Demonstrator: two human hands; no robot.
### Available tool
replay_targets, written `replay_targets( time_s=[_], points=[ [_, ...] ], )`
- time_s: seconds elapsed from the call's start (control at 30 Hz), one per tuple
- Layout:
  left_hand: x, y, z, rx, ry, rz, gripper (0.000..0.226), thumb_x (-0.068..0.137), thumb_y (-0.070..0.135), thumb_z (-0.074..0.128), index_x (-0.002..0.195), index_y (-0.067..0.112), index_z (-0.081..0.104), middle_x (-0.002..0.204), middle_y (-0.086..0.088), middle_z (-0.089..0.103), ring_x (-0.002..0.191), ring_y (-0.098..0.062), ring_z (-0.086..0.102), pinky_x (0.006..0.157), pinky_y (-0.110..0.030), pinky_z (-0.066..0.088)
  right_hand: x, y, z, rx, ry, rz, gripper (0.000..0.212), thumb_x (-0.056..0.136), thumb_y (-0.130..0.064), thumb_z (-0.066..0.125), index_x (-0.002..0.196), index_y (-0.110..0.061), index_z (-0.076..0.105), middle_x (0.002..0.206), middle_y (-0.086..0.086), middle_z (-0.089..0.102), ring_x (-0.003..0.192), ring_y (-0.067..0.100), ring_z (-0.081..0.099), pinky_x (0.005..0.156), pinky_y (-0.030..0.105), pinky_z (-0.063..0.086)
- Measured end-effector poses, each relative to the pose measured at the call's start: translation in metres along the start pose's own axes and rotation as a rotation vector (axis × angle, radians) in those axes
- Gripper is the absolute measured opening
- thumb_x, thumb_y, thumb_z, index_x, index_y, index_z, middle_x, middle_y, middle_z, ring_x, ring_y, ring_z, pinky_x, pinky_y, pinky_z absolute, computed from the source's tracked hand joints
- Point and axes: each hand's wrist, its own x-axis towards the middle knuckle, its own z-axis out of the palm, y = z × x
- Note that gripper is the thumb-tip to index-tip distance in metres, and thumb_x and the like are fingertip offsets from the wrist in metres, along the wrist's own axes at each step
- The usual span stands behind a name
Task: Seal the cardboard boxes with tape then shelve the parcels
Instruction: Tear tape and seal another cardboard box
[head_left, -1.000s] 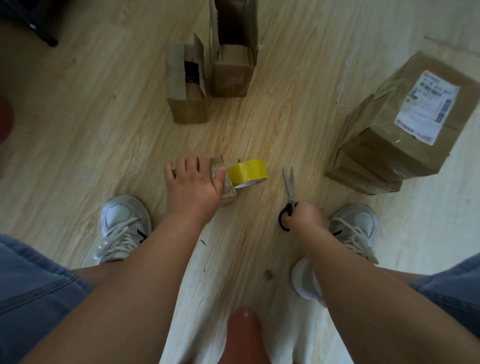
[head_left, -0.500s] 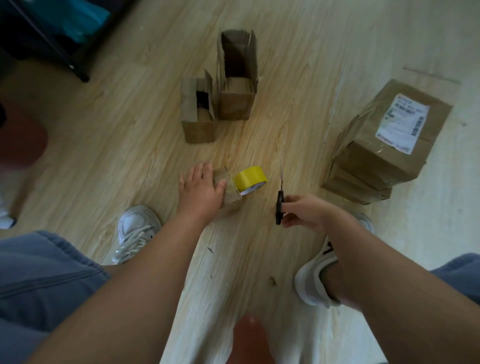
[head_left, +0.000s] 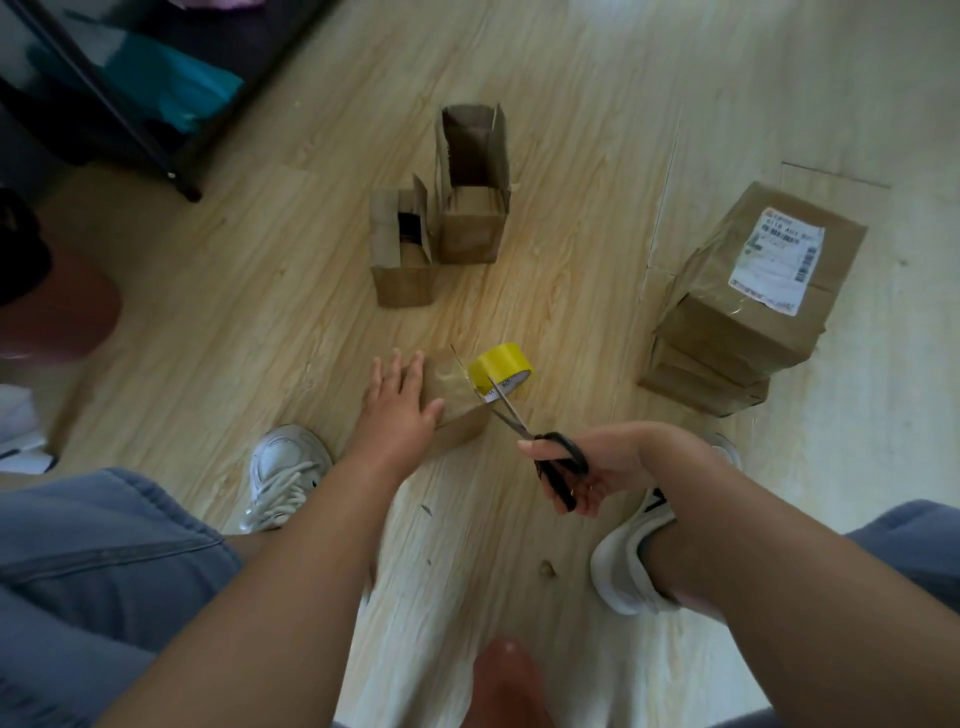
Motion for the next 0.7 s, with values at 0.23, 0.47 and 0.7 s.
replay_targets(
  time_s=[0.23, 0.47, 0.7],
  points=[
    [-0.001, 0.005, -0.003, -0.237, 0.022, 0.004, 0.065, 0.098, 0.025, 0.055, 0.154, 0.039, 0.023, 0.165, -0.004, 0.008, 0.151, -0.024, -0.007, 0.122, -0.042, 0.003, 0.02, -0.02, 0.013, -0.06, 0.143, -0.065, 0.066, 0.089, -0.074, 0.048, 0.078, -0.009, 0.06, 0.071, 0.006, 0.064, 0.056, 0.015, 0.054, 0.061, 0.027, 0.047],
    [-0.001, 0.01, -0.007, -0.39, 0.128, -0.028, 0.064, 0.088, 0.016, 0.067, 0.145, 0.034, 0.044, 0.144, -0.005, 0.039, 0.137, -0.022, 0.026, 0.113, -0.031, 0.02, 0.025, -0.015, 0.014, -0.018, 0.135, -0.099, 0.065, 0.092, -0.069, 0.049, 0.085, -0.005, 0.06, 0.076, 0.009, 0.063, 0.061, 0.018, 0.053, 0.064, 0.029, 0.047],
    [-0.001, 0.01, -0.006, -0.405, 0.139, -0.039, 0.064, 0.087, 0.015, 0.068, 0.144, 0.035, 0.046, 0.141, -0.005, 0.042, 0.135, -0.022, 0.028, 0.111, -0.03, 0.021, 0.026, -0.019, 0.013, -0.045, 0.144, -0.098, 0.066, 0.09, -0.072, 0.048, 0.081, -0.008, 0.06, 0.074, 0.007, 0.062, 0.06, 0.016, 0.053, 0.064, 0.028, 0.047]
  ],
)
